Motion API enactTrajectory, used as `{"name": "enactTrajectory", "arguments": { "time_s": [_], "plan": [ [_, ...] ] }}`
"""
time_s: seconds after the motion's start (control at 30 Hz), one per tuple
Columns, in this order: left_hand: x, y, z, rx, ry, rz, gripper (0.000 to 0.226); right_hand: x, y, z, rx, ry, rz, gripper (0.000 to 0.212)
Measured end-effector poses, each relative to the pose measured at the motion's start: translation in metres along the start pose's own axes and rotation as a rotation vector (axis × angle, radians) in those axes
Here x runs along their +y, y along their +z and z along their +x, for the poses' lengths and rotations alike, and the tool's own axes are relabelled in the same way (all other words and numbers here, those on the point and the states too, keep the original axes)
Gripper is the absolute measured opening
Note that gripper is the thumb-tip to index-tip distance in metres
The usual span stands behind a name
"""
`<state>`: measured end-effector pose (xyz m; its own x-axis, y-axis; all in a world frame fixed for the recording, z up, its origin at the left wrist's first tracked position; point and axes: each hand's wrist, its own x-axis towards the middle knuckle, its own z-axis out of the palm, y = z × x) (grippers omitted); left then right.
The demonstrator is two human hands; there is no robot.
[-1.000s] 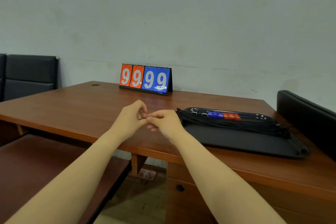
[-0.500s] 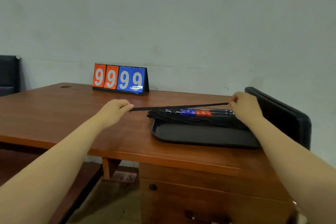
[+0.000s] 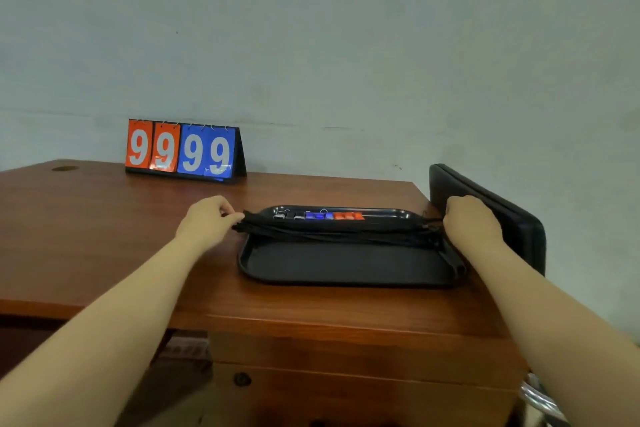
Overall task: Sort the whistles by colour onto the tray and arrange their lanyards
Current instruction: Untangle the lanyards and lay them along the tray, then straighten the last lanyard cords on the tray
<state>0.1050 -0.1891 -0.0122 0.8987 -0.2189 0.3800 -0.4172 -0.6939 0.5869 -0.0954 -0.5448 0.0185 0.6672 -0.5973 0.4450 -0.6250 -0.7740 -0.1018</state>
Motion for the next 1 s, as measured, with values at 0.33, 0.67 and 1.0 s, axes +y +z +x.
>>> {"name": "enactTrajectory", "arguments": {
  "time_s": [0.33, 0.67, 1.0],
  "plan": [
    [0.002, 0.006, 0.002, 0.004, -0.047, 0.057, 0.026, -0.011, 0.014, -0.004, -0.044, 0.047, -0.03, 0.026],
    [0.042, -0.016, -0.021, -0.037, -0.193, 0.222, 0.021, -0.023, -0.006, -0.024, -0.113, 0.067, -0.16, 0.021],
    [0.029, 0.015, -0.033, -0.394, -0.163, 0.597, 0.042, -0.029, -0.01, -0.064, -0.353, 0.237, -0.183, 0.022]
  ]
}}
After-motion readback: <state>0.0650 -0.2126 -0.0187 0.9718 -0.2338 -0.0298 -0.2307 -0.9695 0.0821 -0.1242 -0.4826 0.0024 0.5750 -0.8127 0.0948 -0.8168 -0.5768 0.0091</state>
